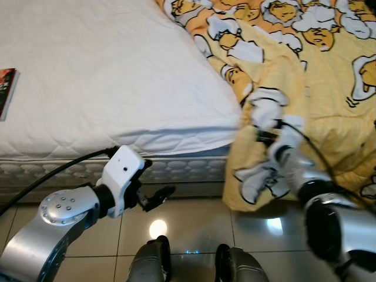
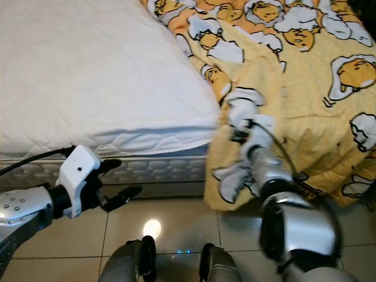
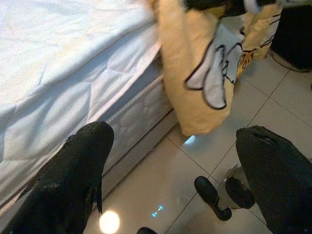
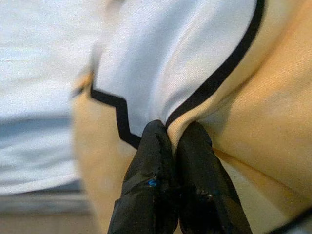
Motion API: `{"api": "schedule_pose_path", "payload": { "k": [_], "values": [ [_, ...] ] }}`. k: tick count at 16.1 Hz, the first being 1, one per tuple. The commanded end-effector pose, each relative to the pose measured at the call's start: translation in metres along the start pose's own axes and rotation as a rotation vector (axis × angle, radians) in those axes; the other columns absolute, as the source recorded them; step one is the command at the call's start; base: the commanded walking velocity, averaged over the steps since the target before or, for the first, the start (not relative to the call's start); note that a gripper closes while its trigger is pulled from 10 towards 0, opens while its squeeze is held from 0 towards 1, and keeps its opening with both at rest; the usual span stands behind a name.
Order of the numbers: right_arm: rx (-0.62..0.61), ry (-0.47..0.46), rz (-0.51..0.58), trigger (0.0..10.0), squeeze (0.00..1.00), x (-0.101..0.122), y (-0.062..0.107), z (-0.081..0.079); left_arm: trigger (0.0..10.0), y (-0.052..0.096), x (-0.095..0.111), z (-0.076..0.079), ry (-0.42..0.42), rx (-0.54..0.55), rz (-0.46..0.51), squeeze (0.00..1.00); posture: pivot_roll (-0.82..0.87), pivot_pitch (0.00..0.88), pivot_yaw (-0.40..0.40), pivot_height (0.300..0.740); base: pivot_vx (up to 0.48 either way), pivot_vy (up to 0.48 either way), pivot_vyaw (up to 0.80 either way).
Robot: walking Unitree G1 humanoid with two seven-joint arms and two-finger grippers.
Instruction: Clean up the room
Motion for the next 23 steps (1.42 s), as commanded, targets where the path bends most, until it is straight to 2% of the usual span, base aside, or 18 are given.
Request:
{"api": "schedule_pose_path", "payload": {
  "k": [1, 2, 3, 4, 5, 6, 7, 8, 10, 12, 14, 15, 16, 17, 18, 21, 23],
  "values": [
    [0.082, 0.016, 0.026, 0.0, 0.00, -0.001, -0.002, -0.013, 10.0, 0.000, -0.004, 0.000, 0.011, -0.002, -0.014, 0.00, 0.17, 0.218, 0.025, 0.740, 0.000, 0.000, 0.00],
    [0.229, 0.053, 0.056, 0.0, 0.00, -0.003, -0.005, -0.044, 10.0, -0.001, -0.005, 0.000, 0.011, -0.004, -0.014, 0.00, 0.17, 0.223, 0.029, 0.740, 0.000, 0.000, 0.00],
    [0.266, 0.065, 0.063, 0.0, 0.00, -0.003, -0.006, -0.052, 10.0, -0.001, -0.005, 0.000, 0.011, -0.004, -0.015, 0.00, 0.17, 0.223, 0.029, 0.740, 0.000, 0.000, 0.00],
    [0.405, 0.127, 0.072, 0.0, 0.00, -0.010, -0.005, -0.084, 10.0, -0.002, -0.005, 0.000, 0.012, -0.006, -0.014, 0.00, 0.17, 0.225, 0.033, 0.740, 0.000, 0.000, 0.00],
    [0.463, 0.151, 0.072, 0.0, 0.00, -0.014, -0.004, -0.097, 10.0, -0.002, -0.005, 0.000, 0.012, -0.007, -0.013, 0.00, 0.17, 0.225, 0.033, 0.740, 0.000, 0.000, 0.00],
    [0.634, 0.248, 0.062, 0.0, 0.00, -0.030, 0.003, -0.132, 10.0, -0.002, -0.005, 0.000, 0.012, -0.008, -0.013, 0.00, 0.17, 0.220, 0.031, 0.740, 0.000, 0.000, 0.00],
    [0.761, 0.321, 0.051, 0.0, 0.00, -0.044, 0.012, -0.156, 10.0, -0.002, -0.005, -0.001, 0.010, -0.006, -0.012, 0.00, 0.17, 0.221, 0.030, 0.740, 0.000, 0.000, 0.00],
    [0.830, 0.362, 0.032, 0.0, 0.00, -0.056, 0.019, -0.169, 10.0, -0.002, -0.004, -0.001, 0.009, -0.003, -0.010, 0.00, 0.17, 0.224, 0.027, 0.740, 0.000, 0.000, 0.00],
    [0.917, 0.434, -0.020, 0.0, 0.00, -0.080, 0.032, -0.182, 10.0, -0.001, -0.004, -0.001, 0.009, 0.001, -0.008, 0.00, 0.18, 0.224, 0.024, 0.740, 0.000, 0.000, 0.00],
    [0.946, 0.483, -0.068, 0.0, 0.00, -0.098, 0.040, -0.181, 10.0, 0.000, -0.005, 0.000, 0.011, 0.003, -0.008, 0.00, 0.17, 0.224, 0.021, 0.740, 0.000, 0.000, 0.00],
    [0.969, 0.487, -0.084, 0.0, 0.00, -0.105, 0.045, -0.180, 10.0, -0.001, -0.006, 0.001, 0.014, 0.002, -0.008, 0.00, 0.17, 0.225, 0.024, 0.740, 0.000, 0.000, 0.00],
    [0.999, 0.519, -0.080, 9.6, 0.00, -0.109, 0.050, -0.182, 10.0, -0.002, -0.006, 0.001, 0.015, 0.000, -0.008, 0.00, 0.17, 0.224, 0.024, 0.740, 0.000, 0.000, 0.00],
    [1.043, 0.504, -0.073, 10.0, 0.00, -0.111, 0.055, -0.186, 10.0, -0.003, -0.006, 0.001, 0.014, 0.000, -0.005, 0.00, 0.16, 0.223, 0.027, 0.740, 0.000, 0.000, 0.00],
    [1.068, 0.447, -0.060, 10.0, 0.00, -0.110, 0.058, -0.191, 10.0, -0.004, -0.004, 0.000, 0.013, 0.003, 0.002, 0.00, 0.17, 0.222, 0.029, 0.740, 0.000, 0.000, 0.00],
    [1.072, 0.398, -0.036, 10.0, 1.00, -0.106, 0.058, -0.195, 10.0, -0.004, -0.003, -0.002, 0.012, 0.009, 0.009, 0.00, 0.17, 0.221, 0.030, 0.740, 0.000, 0.000, 0.00],
    [1.106, 0.304, 0.027, 10.0, 1.00, -0.096, 0.062, -0.205, 10.0, -0.005, -0.001, -0.006, 0.013, 0.029, 0.019, 0.00, 0.17, 0.221, 0.033, 0.740, 0.000, 0.000, 0.00],
    [1.118, 0.323, 0.027, 10.0, 1.00, -0.097, 0.065, -0.207, 10.0, -0.007, -0.001, -0.006, 0.016, 0.032, 0.023, 0.00, 0.16, 0.211, 0.033, 0.740, 0.000, 0.000, 0.00]
  ]
}}
Point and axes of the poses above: a point about 5 cm out from each wrist's last joint towards the gripper, its own y axis pointing back from the gripper into the wrist, its own x axis along the axis of the wrist's last joint, z = x × y, the point moved 1 cm from there along -y, pointing out of the wrist towards the gripper, and after that the axes turned 6 degrees about y, right-handed, at the moved point
